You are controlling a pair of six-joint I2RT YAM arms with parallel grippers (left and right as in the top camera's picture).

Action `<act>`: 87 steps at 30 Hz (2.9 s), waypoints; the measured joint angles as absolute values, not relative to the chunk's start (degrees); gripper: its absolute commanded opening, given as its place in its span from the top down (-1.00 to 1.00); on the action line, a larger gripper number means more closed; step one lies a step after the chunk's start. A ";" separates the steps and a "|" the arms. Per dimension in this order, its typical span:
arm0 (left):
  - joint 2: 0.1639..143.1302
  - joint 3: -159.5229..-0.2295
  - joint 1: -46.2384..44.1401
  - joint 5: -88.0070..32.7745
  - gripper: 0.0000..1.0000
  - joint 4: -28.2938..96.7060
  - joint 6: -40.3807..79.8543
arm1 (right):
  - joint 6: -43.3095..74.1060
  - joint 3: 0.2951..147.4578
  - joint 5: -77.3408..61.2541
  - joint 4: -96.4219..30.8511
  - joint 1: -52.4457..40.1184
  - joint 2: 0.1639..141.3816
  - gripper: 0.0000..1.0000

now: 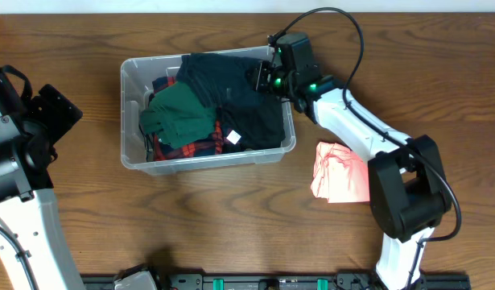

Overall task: Pack container
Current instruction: 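Carry the navy garment into the bin and press it down, then move the right gripper to the pink shirt and grasp it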

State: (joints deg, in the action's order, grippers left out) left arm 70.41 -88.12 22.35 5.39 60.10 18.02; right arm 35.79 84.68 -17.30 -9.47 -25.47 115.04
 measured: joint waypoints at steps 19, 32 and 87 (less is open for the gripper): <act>70.39 -88.12 22.35 5.41 -0.96 60.10 18.04 | 28.18 85.03 -18.96 3.38 -30.81 104.36 0.02; 70.41 -88.09 22.35 5.39 -0.96 60.10 18.04 | 29.52 86.21 -20.91 4.51 -33.98 124.01 0.12; 70.41 -88.09 22.35 5.41 -0.96 60.12 18.04 | -4.01 65.65 -23.57 -57.10 20.08 108.81 -0.47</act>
State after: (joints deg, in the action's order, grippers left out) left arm 70.41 -88.09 22.35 5.41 60.12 18.04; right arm -4.01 65.65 -23.57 -57.10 20.08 108.81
